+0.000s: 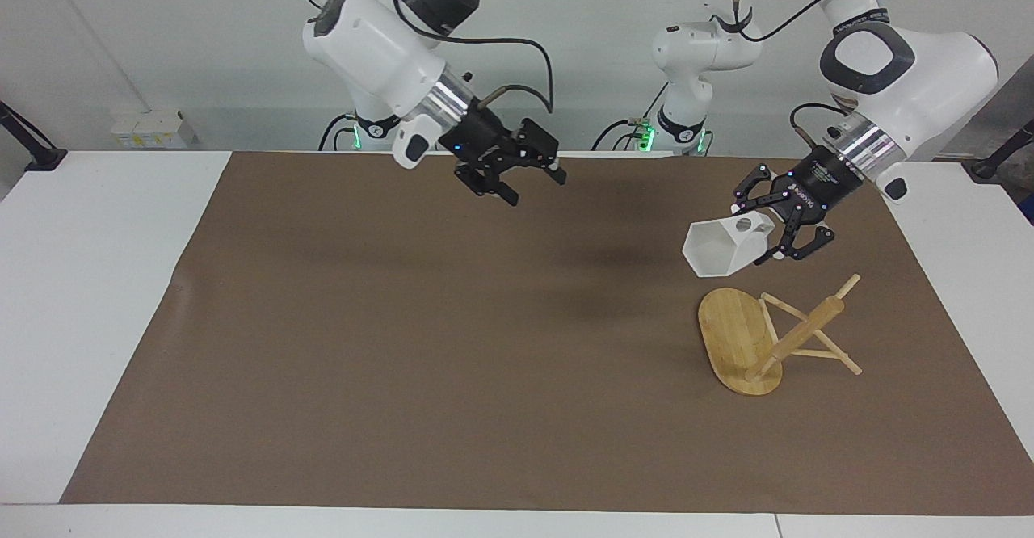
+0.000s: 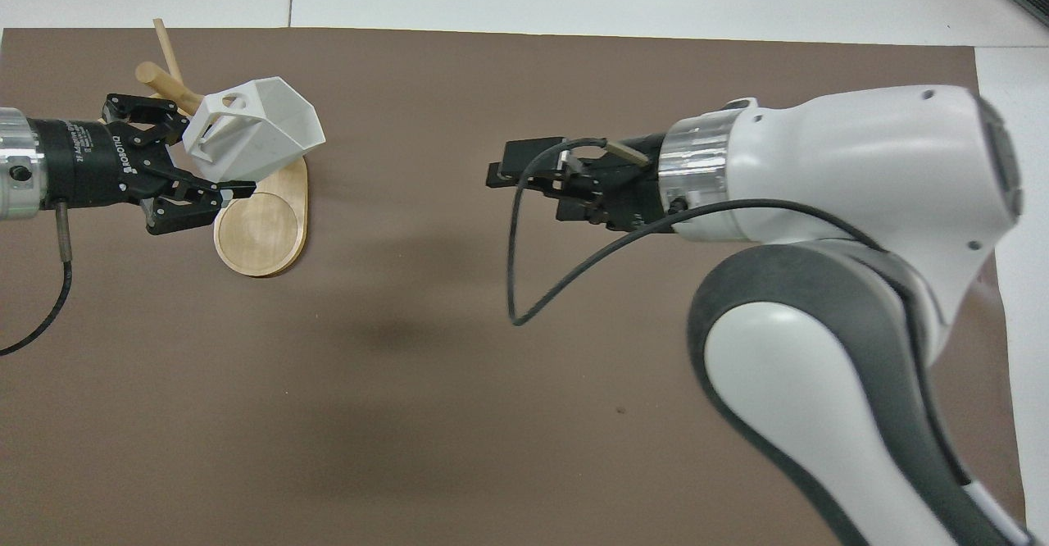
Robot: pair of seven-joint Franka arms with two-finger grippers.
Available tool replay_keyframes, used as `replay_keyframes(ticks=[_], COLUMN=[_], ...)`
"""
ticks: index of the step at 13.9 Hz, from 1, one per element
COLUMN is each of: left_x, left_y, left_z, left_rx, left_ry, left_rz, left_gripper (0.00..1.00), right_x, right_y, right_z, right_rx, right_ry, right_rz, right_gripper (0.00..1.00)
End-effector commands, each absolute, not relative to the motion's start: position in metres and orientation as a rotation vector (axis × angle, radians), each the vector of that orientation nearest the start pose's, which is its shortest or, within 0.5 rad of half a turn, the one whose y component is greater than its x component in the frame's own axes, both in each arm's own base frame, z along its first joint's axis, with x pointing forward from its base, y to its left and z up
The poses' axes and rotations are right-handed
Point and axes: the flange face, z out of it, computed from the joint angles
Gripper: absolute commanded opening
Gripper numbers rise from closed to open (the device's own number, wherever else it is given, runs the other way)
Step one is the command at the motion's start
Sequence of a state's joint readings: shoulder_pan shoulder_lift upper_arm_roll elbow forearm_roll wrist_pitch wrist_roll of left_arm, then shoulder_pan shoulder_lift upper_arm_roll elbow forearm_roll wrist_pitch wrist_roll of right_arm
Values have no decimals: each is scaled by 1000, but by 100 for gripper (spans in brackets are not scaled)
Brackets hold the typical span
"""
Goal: Hang cup on rack
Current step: 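Open the right gripper and withdraw it while the left gripper holds the mug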
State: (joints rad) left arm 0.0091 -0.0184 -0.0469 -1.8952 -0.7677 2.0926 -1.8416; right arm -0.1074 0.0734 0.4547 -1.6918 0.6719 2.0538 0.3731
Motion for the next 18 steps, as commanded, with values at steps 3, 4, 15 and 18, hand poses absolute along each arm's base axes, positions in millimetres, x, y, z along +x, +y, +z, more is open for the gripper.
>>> replay_keyframes(ticks=[3, 4, 15, 18], left_x=[565, 564, 565, 568], left_y=[-72, -76, -67, -71], left_z=[530, 525, 490, 479], left_rx=[1023, 1012, 753, 705], left_ry=[2260, 2264, 2378, 2407], left_rz=[-529, -518, -490, -499], left_gripper=[0, 0, 0, 0], right_x=[555, 550, 535, 527], right_y=[131, 116, -6, -19], right_z=[611, 621, 640, 636], right_rx=[-2586, -2645, -3179, -3178], right_ry=[403, 405, 312, 353], right_rz=[-64, -102, -269, -184], right_gripper=[100, 100, 100, 100])
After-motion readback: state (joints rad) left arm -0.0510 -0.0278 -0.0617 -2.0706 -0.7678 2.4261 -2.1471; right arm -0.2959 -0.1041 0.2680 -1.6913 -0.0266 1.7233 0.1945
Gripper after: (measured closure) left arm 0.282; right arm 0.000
